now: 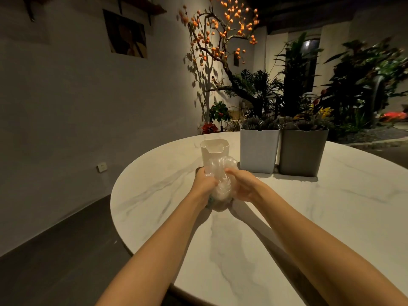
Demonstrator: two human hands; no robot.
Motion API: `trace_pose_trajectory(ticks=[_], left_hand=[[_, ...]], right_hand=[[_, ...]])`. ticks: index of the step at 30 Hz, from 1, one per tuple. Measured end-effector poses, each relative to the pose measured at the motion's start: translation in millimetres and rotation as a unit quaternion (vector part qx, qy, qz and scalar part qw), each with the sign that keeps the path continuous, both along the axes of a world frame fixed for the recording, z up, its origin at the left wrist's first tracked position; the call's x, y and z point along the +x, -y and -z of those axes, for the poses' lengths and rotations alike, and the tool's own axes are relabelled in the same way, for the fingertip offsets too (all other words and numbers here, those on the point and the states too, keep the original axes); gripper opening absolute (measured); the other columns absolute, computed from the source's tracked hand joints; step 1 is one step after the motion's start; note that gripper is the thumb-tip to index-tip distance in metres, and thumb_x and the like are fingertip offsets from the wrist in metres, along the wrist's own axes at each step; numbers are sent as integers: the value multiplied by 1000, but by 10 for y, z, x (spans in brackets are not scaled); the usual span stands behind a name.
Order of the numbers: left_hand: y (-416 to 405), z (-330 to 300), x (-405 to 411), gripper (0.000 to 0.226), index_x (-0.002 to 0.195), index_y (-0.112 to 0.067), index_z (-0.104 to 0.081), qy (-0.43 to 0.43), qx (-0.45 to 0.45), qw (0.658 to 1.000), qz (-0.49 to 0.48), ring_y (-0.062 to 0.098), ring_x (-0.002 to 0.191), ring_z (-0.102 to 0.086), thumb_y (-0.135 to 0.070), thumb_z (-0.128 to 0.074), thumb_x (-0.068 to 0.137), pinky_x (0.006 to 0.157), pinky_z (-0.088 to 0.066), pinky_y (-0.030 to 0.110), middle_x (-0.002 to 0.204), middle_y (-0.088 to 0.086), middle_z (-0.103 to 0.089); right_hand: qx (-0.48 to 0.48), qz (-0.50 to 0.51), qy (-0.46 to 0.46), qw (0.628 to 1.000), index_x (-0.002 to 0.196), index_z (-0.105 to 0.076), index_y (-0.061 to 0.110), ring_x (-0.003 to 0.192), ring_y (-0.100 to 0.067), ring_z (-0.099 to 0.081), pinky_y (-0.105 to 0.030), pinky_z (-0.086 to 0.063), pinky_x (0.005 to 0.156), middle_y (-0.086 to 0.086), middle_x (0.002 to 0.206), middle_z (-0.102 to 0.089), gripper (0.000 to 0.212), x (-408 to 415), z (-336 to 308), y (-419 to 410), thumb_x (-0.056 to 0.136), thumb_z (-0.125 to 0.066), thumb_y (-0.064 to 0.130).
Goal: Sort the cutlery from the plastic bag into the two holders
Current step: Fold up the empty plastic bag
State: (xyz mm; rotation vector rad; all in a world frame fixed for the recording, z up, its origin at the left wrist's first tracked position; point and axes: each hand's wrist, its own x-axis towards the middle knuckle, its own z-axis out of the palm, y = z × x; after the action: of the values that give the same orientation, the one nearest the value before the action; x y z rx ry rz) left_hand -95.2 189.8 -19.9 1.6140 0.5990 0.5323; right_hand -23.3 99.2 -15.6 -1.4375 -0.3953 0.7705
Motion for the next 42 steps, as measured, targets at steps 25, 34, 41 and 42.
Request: trace_pose_trajectory(ticks=[25, 34, 41, 42], left_hand=[[2809, -250, 720, 29, 123, 0, -45, 87, 14, 957, 276, 23, 95, -56, -1, -43, 94, 69, -53, 28, 111, 13, -54], [4256, 48, 901, 47, 129, -17, -23, 43, 11, 920, 388, 28, 109, -58, -19, -56, 95, 88, -55, 41, 124, 12, -49], [4832, 645, 988, 46, 131, -13, -31, -24, -10, 894, 448, 17, 92, -58, -16, -59, 94, 78, -55, 41, 102, 0, -51], [4887, 750, 1024, 44, 129, -13, -34, -35, -9, 890, 454, 15, 90, -58, -17, -59, 94, 73, -54, 36, 103, 0, -51]], right_hand=[[54, 361, 81, 927, 90, -62, 7, 80, -24, -62, -38, -54, 68, -11, 87, -63, 9, 144, -262, 2812, 91, -55, 11], [-3, 517, 34, 855, 128, -51, 4, 104, -35, -62, -51, -52, 91, -18, 116, -63, 36, 233, 38, 4198, 96, -43, 16], [-46, 552, -22, 832, 124, -52, 0, 98, -31, -61, -46, -53, 88, -16, 106, -61, 33, 228, 588, 4886, 96, -44, 15], [-42, 554, -33, 831, 124, -52, 1, 100, -31, -61, -47, -52, 90, -16, 107, -60, 32, 238, 696, 4951, 96, -44, 14]])
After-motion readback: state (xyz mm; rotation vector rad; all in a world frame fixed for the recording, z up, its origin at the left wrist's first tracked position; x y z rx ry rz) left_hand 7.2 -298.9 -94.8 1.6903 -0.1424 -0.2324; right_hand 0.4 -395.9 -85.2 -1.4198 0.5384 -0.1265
